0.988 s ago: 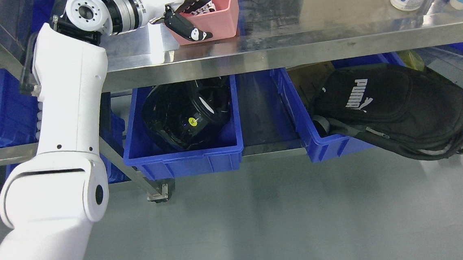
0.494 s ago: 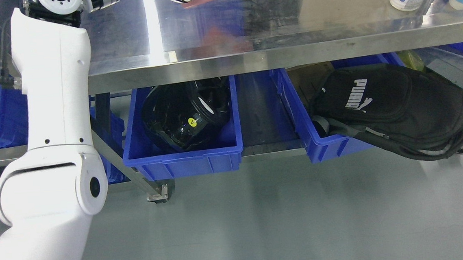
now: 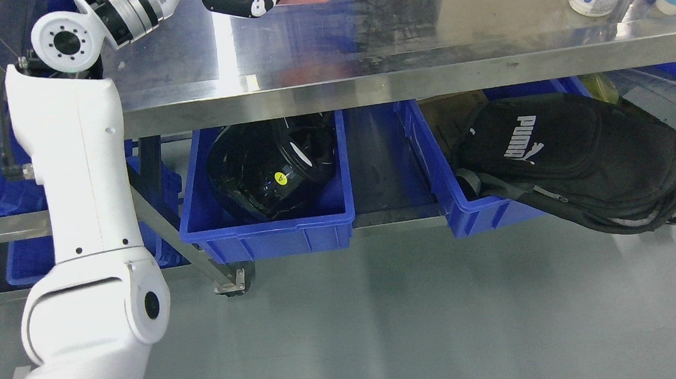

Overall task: Place storage box into left shelf container
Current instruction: 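Grip the pink box rim and pull it off the shelf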

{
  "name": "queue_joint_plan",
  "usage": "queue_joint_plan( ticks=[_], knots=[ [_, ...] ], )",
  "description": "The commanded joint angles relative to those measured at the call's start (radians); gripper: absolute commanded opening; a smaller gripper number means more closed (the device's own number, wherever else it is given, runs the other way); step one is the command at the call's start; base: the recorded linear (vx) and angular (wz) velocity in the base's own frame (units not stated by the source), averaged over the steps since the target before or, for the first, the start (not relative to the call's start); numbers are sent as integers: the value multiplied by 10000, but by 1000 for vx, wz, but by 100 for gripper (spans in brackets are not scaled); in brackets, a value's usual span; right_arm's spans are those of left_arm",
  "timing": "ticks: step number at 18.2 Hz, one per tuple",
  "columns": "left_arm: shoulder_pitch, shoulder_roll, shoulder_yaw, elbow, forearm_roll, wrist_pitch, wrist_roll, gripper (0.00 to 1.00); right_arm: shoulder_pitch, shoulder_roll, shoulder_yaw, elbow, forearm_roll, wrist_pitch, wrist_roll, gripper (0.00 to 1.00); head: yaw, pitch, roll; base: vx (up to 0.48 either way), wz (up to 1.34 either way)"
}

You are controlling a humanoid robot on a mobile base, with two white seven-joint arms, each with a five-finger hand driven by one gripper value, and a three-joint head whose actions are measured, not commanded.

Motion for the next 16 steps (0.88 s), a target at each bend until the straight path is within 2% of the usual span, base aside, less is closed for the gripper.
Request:
queue_joint_plan(
  ticks=[1,11,16],
  knots=[
    [1126,157,647,-3866,29,-80,45,1,-184,-175,0,-175,0,-8,-6,99,0,0,0,0,0],
    [2460,157,-1760,-4743,382,-110,444,1,-184,-175,0,-175,0,-8,-6,99,0,0,0,0,0],
    [2767,157,-2130,-5080,398,-110,444,1,-184,-175,0,-175,0,-8,-6,99,0,0,0,0,0]
  ],
)
